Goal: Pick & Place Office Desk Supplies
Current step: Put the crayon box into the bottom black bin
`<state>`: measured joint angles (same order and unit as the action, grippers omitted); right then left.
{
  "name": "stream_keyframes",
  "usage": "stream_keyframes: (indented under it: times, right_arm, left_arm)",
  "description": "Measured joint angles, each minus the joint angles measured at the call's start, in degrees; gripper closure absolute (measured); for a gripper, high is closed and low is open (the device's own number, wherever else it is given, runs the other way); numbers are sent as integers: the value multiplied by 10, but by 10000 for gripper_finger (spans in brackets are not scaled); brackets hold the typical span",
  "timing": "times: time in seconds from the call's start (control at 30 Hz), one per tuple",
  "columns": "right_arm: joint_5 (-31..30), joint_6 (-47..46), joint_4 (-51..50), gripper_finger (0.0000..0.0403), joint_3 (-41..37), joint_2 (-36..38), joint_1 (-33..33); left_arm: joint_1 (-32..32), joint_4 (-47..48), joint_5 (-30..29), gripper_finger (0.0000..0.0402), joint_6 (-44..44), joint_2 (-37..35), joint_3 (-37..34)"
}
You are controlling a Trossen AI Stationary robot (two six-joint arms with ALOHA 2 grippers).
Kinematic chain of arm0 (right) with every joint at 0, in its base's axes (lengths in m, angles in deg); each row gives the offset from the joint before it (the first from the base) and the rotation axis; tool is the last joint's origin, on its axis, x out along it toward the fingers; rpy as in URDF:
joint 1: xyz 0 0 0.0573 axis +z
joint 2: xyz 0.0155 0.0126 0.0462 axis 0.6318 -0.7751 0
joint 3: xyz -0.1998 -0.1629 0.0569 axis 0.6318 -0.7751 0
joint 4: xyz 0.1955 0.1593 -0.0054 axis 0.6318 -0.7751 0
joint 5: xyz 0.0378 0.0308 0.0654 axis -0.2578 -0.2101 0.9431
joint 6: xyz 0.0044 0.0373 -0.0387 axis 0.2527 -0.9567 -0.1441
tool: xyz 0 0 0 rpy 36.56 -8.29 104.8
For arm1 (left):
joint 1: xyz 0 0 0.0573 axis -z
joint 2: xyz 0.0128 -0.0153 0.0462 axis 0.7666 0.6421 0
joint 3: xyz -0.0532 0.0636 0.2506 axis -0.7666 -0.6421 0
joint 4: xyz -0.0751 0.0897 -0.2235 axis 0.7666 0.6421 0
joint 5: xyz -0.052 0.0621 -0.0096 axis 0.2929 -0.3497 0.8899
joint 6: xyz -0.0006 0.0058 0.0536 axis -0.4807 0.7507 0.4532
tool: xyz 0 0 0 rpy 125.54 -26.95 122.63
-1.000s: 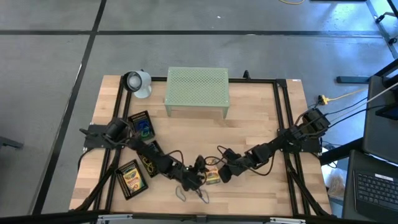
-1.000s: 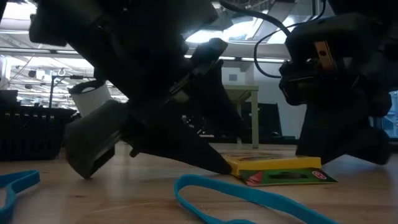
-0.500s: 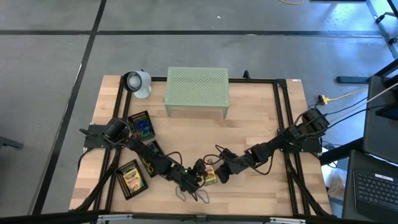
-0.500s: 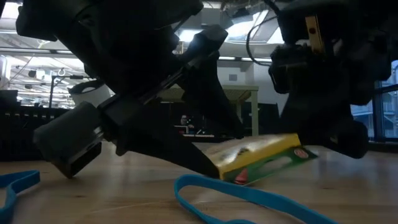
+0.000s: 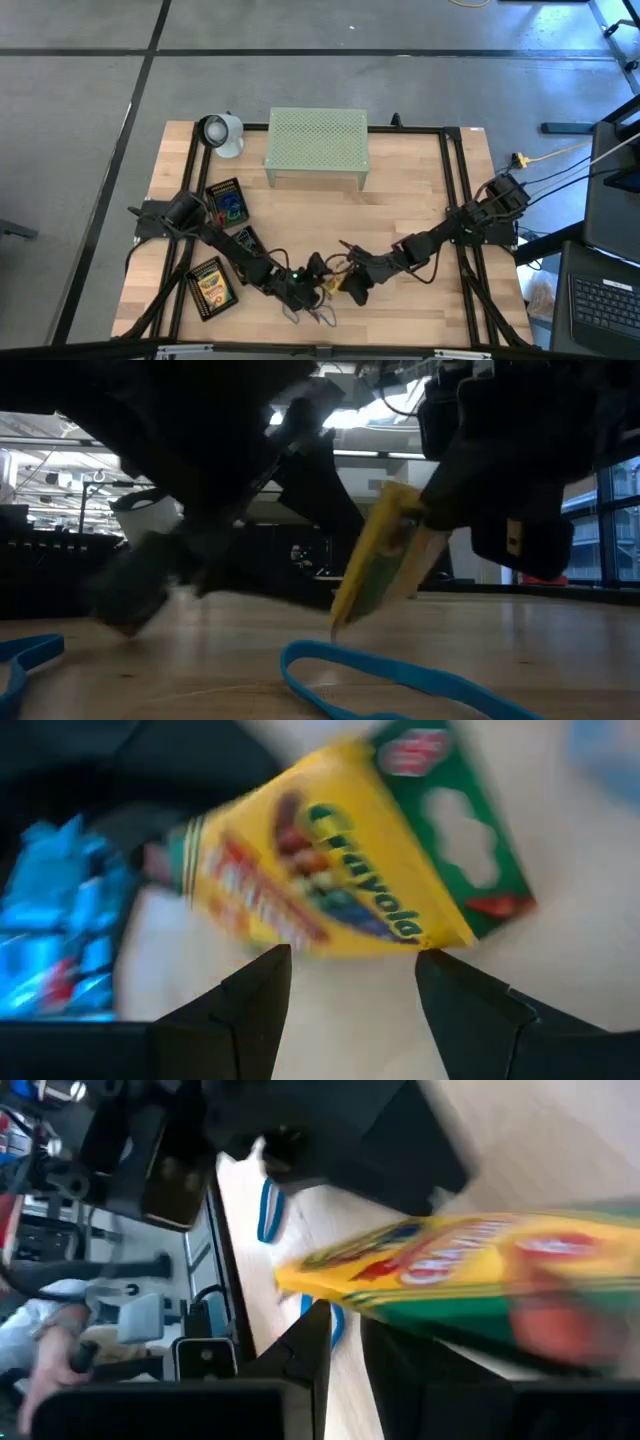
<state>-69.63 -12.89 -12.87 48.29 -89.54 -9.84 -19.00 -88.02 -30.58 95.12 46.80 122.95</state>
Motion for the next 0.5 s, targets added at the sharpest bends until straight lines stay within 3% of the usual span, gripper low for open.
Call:
stream_keyframes:
  times: [0.13, 0.23, 0.5]
  right_arm:
    - [-13, 25, -8, 341, 15, -1, -4]
    - [-29, 30, -11, 341, 17, -1, -9]
    - [-39, 32, -46, 341, 17, -1, -22]
  left_arm:
    - [10, 0, -103, 192, 20, -2, -1]
    - [15, 3, -146, 192, 25, -5, -3]
    - [17, -2, -103, 192, 11, -10, -2]
